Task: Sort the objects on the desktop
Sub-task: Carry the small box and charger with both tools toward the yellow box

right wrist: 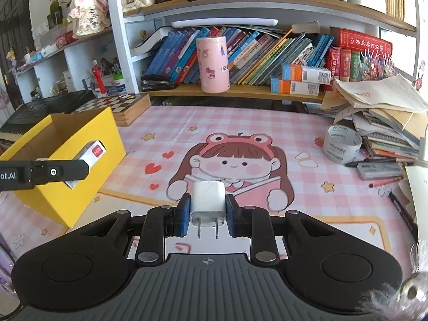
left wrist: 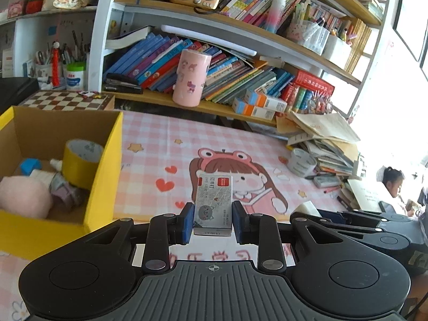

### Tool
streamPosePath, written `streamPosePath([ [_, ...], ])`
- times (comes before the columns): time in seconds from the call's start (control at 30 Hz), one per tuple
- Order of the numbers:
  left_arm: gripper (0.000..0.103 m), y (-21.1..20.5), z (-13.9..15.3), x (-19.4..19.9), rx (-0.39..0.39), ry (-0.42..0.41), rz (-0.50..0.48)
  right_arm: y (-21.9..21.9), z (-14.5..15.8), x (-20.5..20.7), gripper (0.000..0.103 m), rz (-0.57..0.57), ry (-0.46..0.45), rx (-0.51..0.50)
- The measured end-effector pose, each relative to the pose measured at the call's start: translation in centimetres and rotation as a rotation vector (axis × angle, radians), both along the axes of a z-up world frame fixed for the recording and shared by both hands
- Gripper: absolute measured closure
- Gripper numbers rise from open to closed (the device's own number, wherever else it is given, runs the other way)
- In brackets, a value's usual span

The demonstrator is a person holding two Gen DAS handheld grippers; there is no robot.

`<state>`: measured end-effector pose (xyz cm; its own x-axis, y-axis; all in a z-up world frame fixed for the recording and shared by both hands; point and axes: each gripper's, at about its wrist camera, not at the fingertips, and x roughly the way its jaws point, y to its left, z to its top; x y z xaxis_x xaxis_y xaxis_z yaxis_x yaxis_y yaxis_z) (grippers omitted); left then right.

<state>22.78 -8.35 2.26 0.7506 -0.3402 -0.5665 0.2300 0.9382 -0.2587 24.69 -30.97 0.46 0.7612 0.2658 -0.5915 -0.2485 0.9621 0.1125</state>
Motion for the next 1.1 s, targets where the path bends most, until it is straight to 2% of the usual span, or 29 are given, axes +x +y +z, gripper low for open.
streamPosePath([
  [0.2, 0.075, 1.1, -0.3, -1.9, 0.022, -0.005, -0.024, 1.6, -0.1, -1.9, 0.079, 0.007, 0.01, -0.008],
  [0.43, 0.075, 3.1, -0.5, -3.9, 0.012, -0.006, -0.029, 3.6, -0.3, -4.0, 0.079, 0.008, 0.019, -0.014],
  [1.1, 0.075, 10.7, -1.5, -11.7, 0.036, 0.039, -0.014, 11.4, -1.0, -11.8, 0.079, 0.053, 0.066, -0.03],
])
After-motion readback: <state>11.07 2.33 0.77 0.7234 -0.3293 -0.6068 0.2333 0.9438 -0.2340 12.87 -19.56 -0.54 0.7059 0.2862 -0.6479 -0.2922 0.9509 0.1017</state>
